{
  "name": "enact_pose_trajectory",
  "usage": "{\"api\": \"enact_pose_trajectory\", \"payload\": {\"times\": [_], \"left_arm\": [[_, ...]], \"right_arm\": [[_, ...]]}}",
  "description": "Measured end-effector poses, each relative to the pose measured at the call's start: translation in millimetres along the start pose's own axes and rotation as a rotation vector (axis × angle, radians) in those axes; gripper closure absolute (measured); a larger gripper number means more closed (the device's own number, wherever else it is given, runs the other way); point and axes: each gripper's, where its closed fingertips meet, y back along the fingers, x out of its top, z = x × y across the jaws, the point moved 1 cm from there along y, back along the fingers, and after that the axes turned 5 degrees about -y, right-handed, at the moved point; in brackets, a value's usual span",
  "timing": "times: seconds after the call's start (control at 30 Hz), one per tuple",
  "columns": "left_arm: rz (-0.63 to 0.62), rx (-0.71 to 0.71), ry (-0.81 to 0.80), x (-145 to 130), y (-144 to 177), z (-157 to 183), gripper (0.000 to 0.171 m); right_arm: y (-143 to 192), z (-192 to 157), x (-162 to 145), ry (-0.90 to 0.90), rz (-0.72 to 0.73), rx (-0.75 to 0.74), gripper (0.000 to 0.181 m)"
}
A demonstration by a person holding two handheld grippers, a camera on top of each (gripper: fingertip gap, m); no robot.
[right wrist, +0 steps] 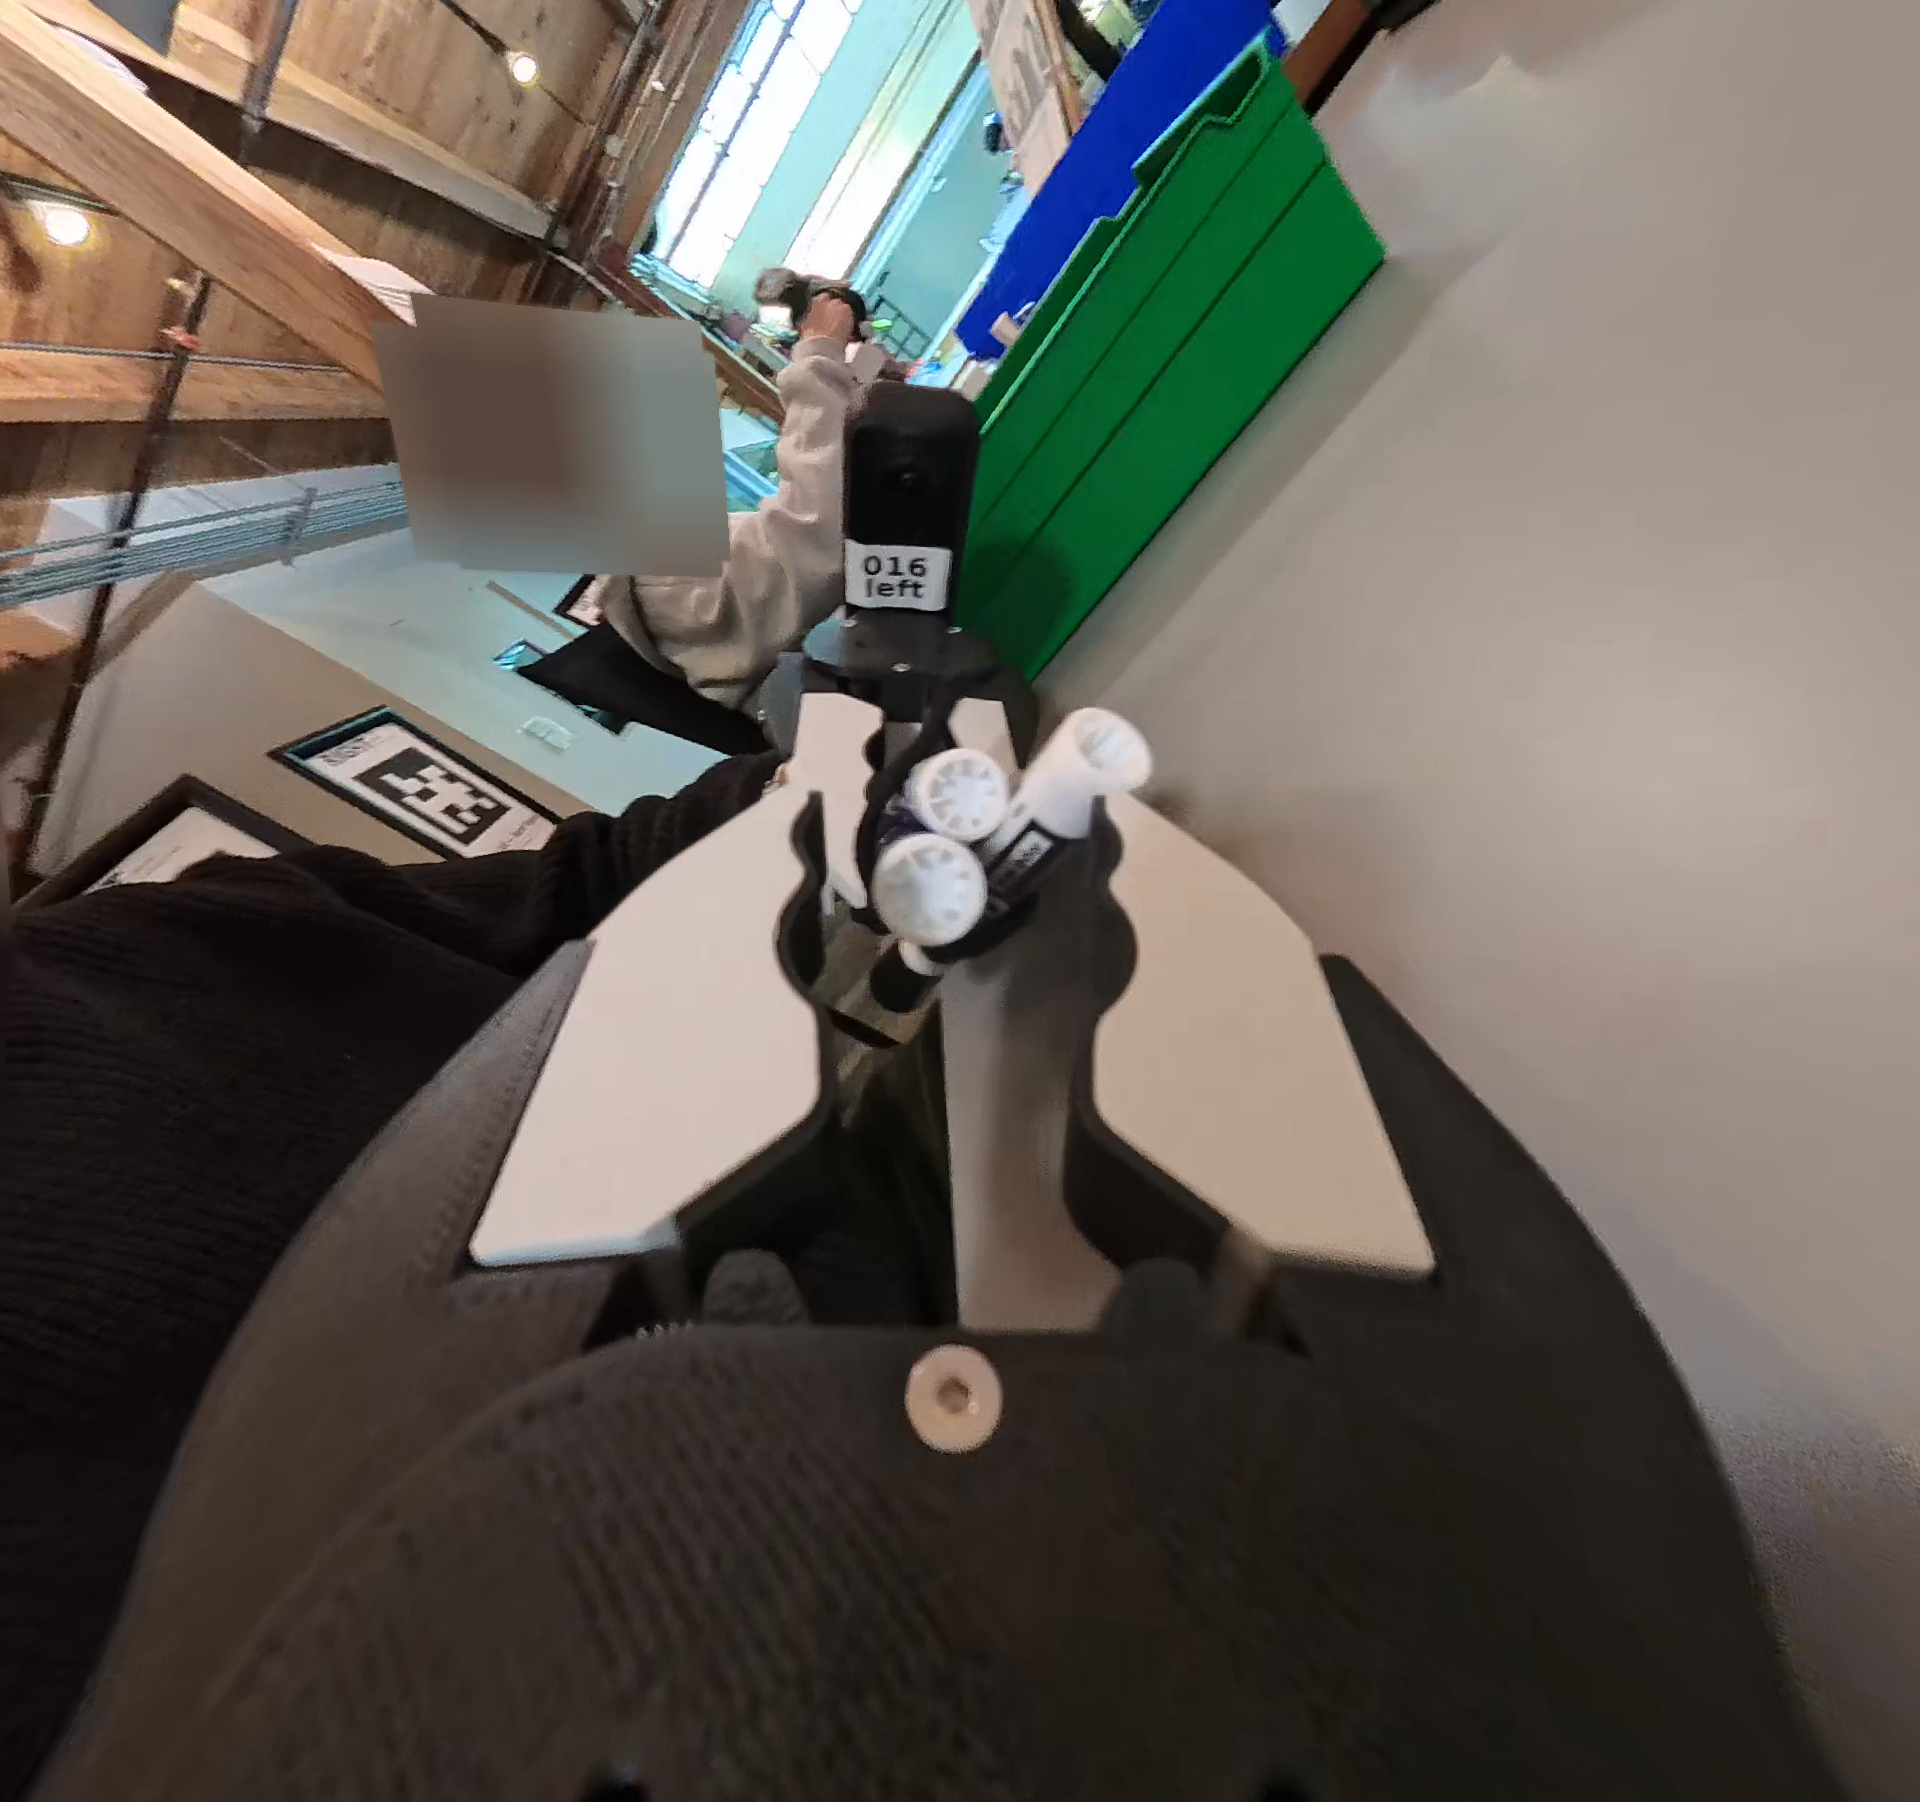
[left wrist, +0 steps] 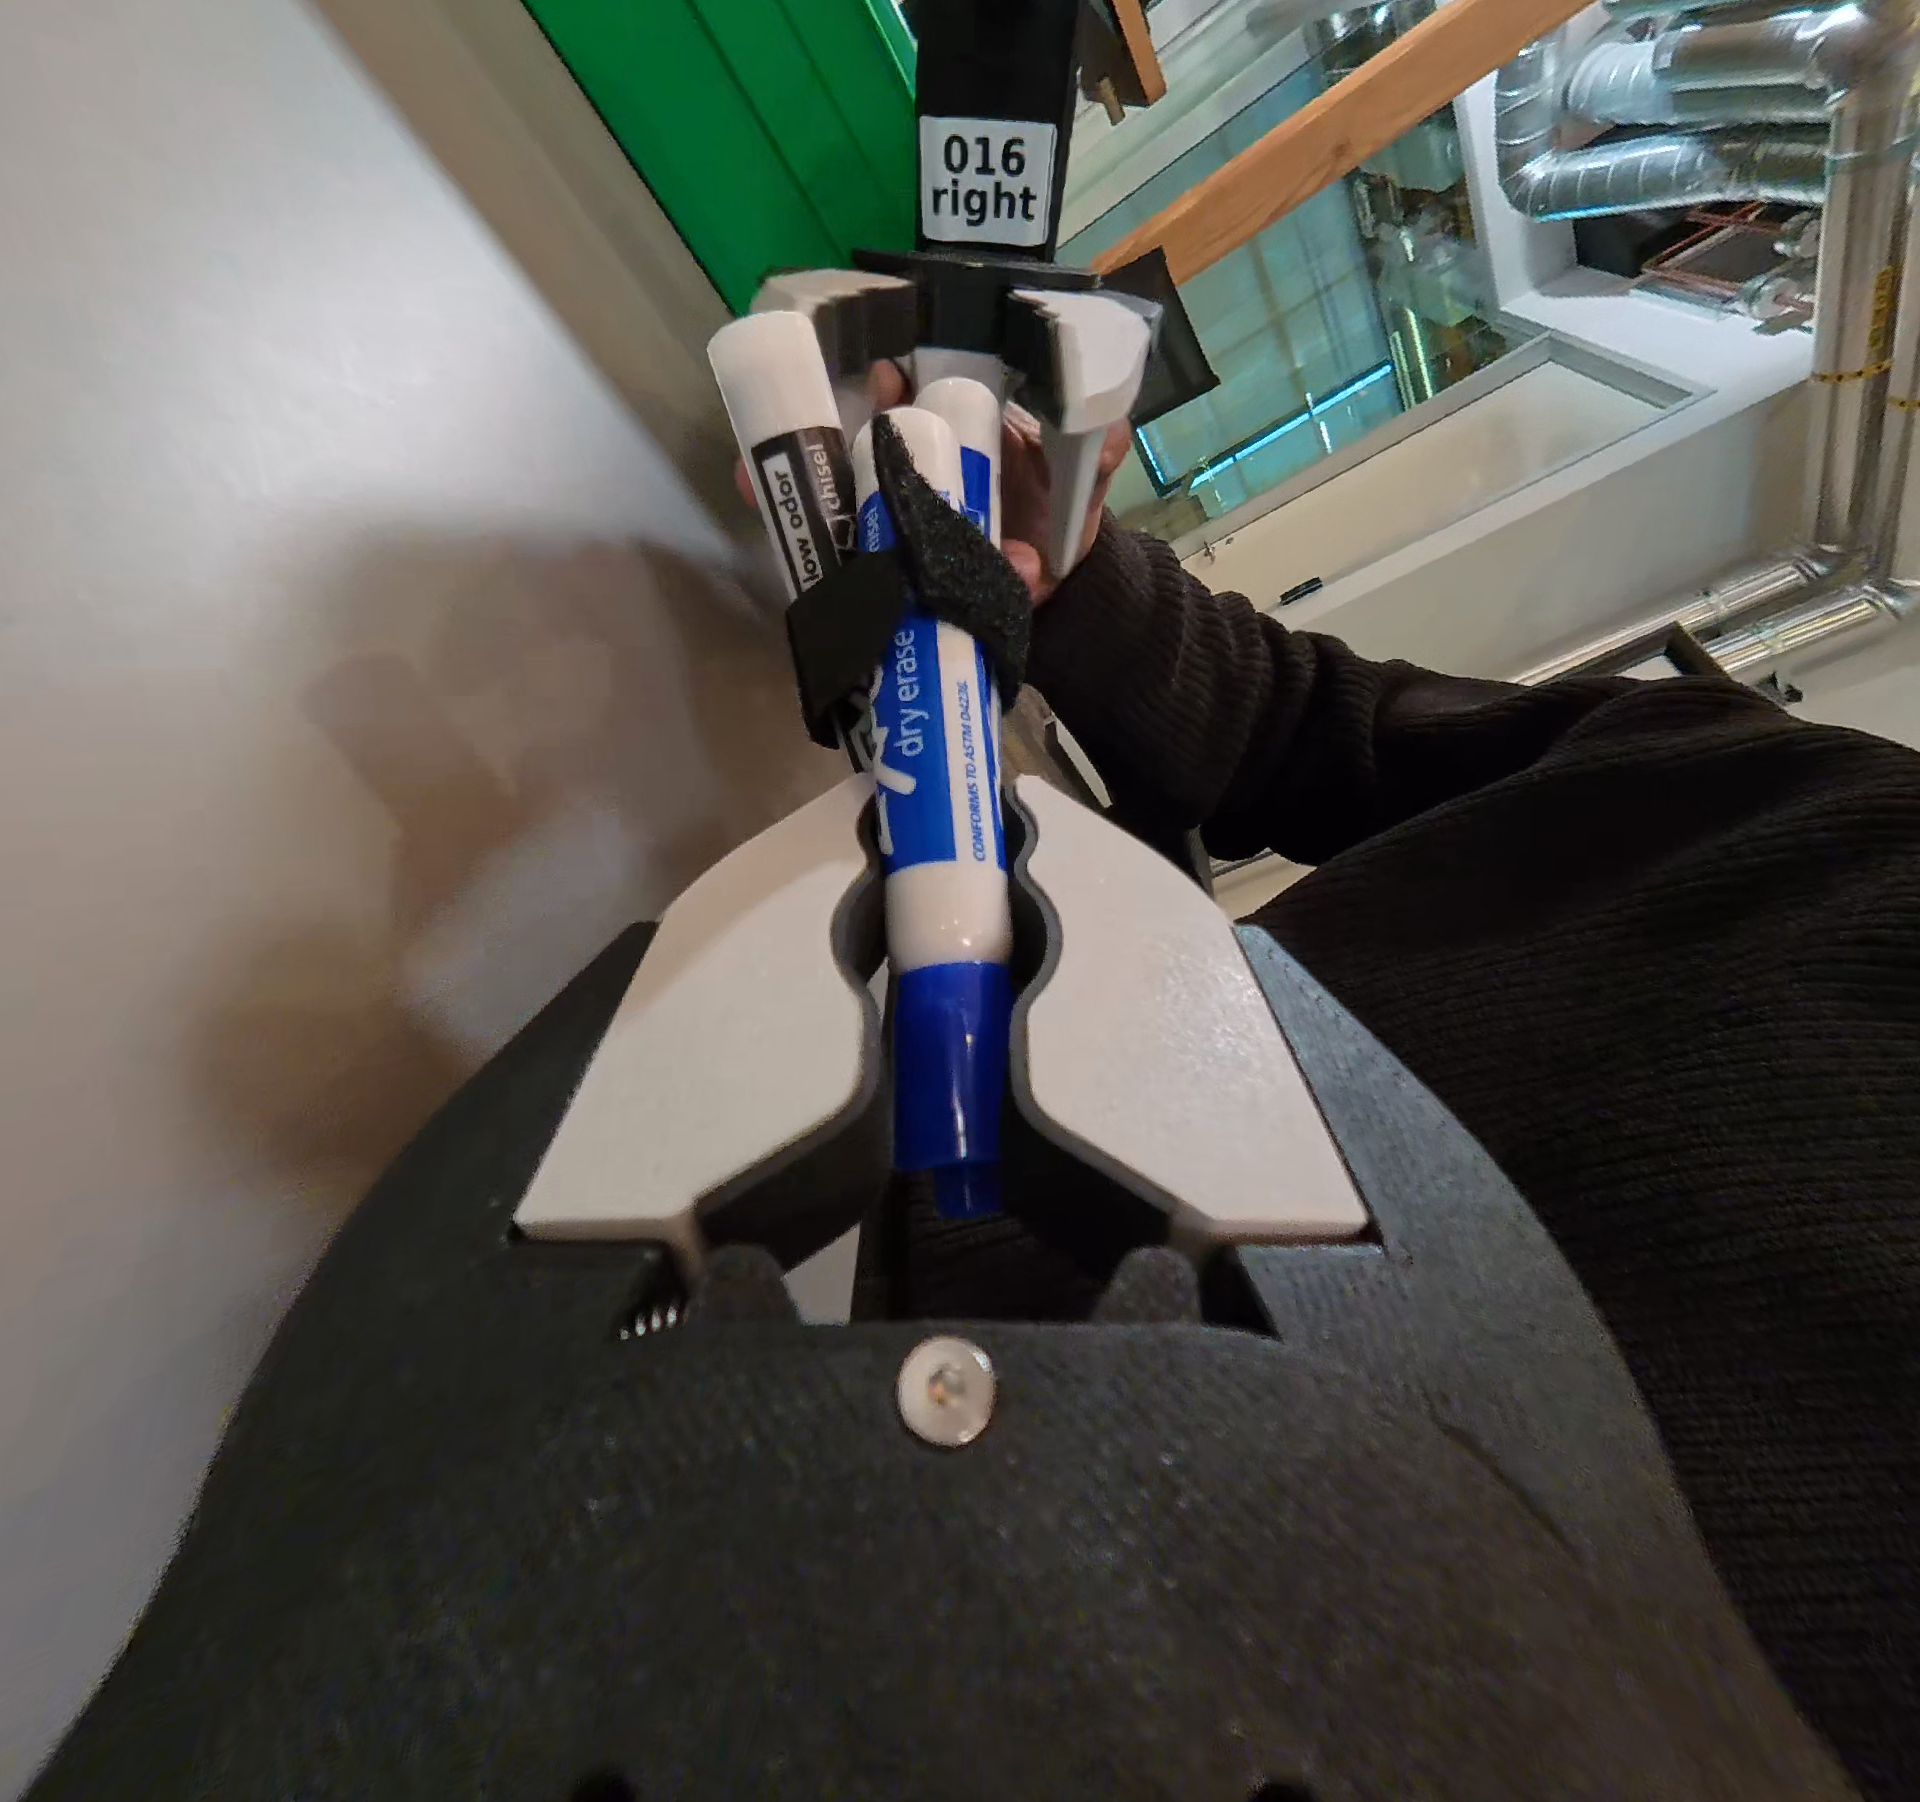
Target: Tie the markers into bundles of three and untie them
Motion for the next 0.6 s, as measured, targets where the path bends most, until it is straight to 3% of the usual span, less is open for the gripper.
{"api": "enact_pose_trajectory", "payload": {"times": [0.2, 0.43, 0.6], "left_arm": [[-0.013, -0.020, -0.016, -1.8, -1.1, 3.6, 0.153], [-0.055, -0.022, -0.039, -8.8, -5.5, 4.9, 0.153], [-0.092, 0.004, -0.066, -14.7, -8.1, 2.3, 0.153]], "right_arm": [[12.3, 21.9, 10.3, 0.058, 0.046, -0.203, 0.127], [-5.7, 18.4, -11.0, -0.113, -0.027, -0.131, 0.121], [-9.3, 15.2, -15.2, -0.214, -0.026, -0.069, 0.157]]}}
